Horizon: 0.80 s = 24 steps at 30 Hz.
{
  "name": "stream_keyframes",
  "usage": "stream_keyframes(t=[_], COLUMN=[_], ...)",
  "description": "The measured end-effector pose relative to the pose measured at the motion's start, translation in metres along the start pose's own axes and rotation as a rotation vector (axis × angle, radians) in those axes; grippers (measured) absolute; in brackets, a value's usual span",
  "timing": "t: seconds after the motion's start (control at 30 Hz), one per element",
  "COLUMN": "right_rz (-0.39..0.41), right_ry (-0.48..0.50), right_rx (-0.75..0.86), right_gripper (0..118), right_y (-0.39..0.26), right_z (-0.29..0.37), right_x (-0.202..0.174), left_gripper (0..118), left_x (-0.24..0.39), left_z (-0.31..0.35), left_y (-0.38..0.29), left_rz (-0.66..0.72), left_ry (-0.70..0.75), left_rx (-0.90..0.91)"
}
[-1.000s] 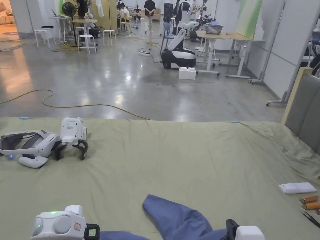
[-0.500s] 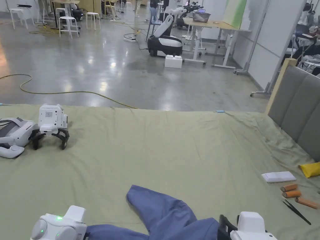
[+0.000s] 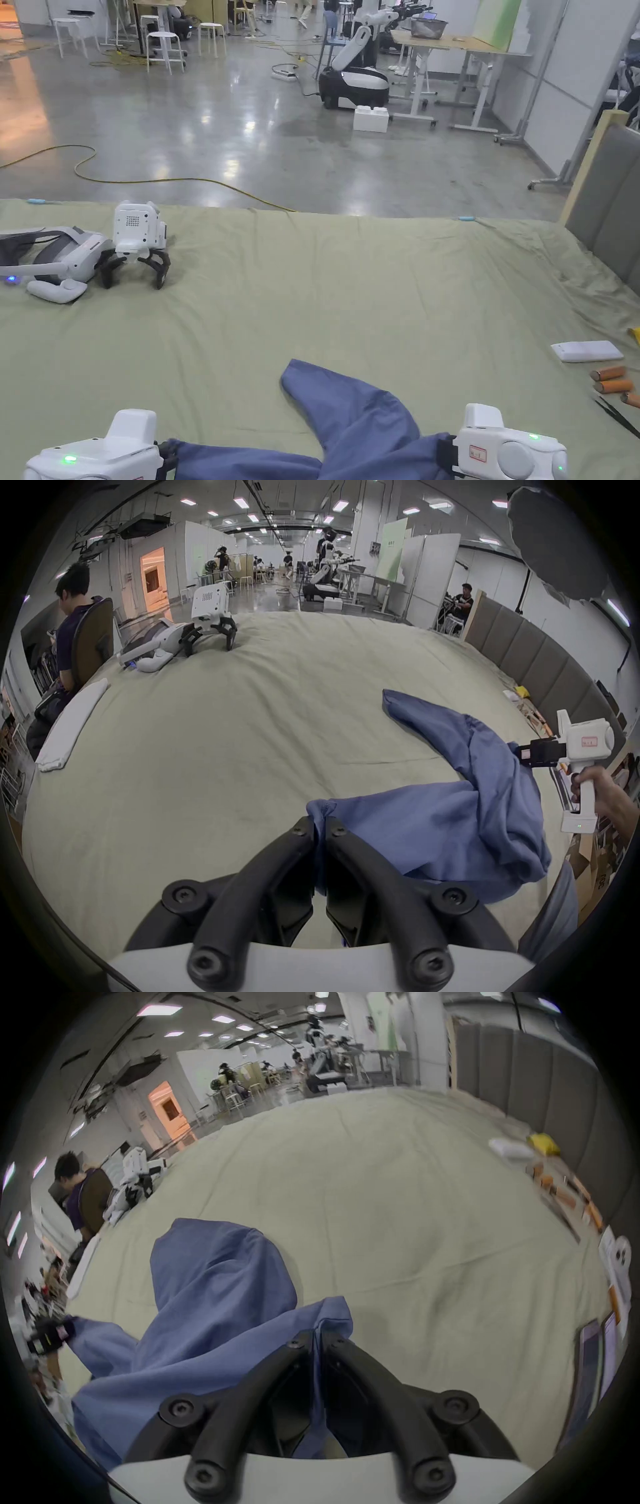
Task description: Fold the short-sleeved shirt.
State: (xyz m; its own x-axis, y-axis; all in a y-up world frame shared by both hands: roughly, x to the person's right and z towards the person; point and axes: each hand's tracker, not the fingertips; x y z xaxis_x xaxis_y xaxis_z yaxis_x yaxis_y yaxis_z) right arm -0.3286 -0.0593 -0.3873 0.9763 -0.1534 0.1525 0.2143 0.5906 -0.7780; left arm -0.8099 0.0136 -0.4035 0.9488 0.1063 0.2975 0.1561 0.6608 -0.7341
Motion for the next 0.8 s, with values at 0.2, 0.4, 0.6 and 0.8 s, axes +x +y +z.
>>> stream_keyframes(t=[0.2, 0.4, 0.6, 0.8], right_rz=[0.176, 0.239, 0.192, 0.200], right_ry=[-0.092, -0.175, -0.242, -0.246], right_rx=[0.289, 0.510, 0.610, 0.675], right_gripper=[2, 2, 2, 2], right_y=[0.013, 0.052, 0.096, 0.154], right_z=[0.080, 0.173, 0.233, 0.274], right_x=[-0.019, -0.022, -0.012, -0.023], left_gripper=[1, 1, 1, 1], left_x=[-0.015, -0.031, -0.061, -0.088], left_z=[0.026, 0.086, 0.153, 0.187], left_y=[0.020, 0.064, 0.112, 0.166], left_rz=[0.039, -0.001, 0.067, 0.046], left_ry=[0.020, 0.093, 0.138, 0.227], left_rx=[0.131, 0.314, 0.454, 0.502])
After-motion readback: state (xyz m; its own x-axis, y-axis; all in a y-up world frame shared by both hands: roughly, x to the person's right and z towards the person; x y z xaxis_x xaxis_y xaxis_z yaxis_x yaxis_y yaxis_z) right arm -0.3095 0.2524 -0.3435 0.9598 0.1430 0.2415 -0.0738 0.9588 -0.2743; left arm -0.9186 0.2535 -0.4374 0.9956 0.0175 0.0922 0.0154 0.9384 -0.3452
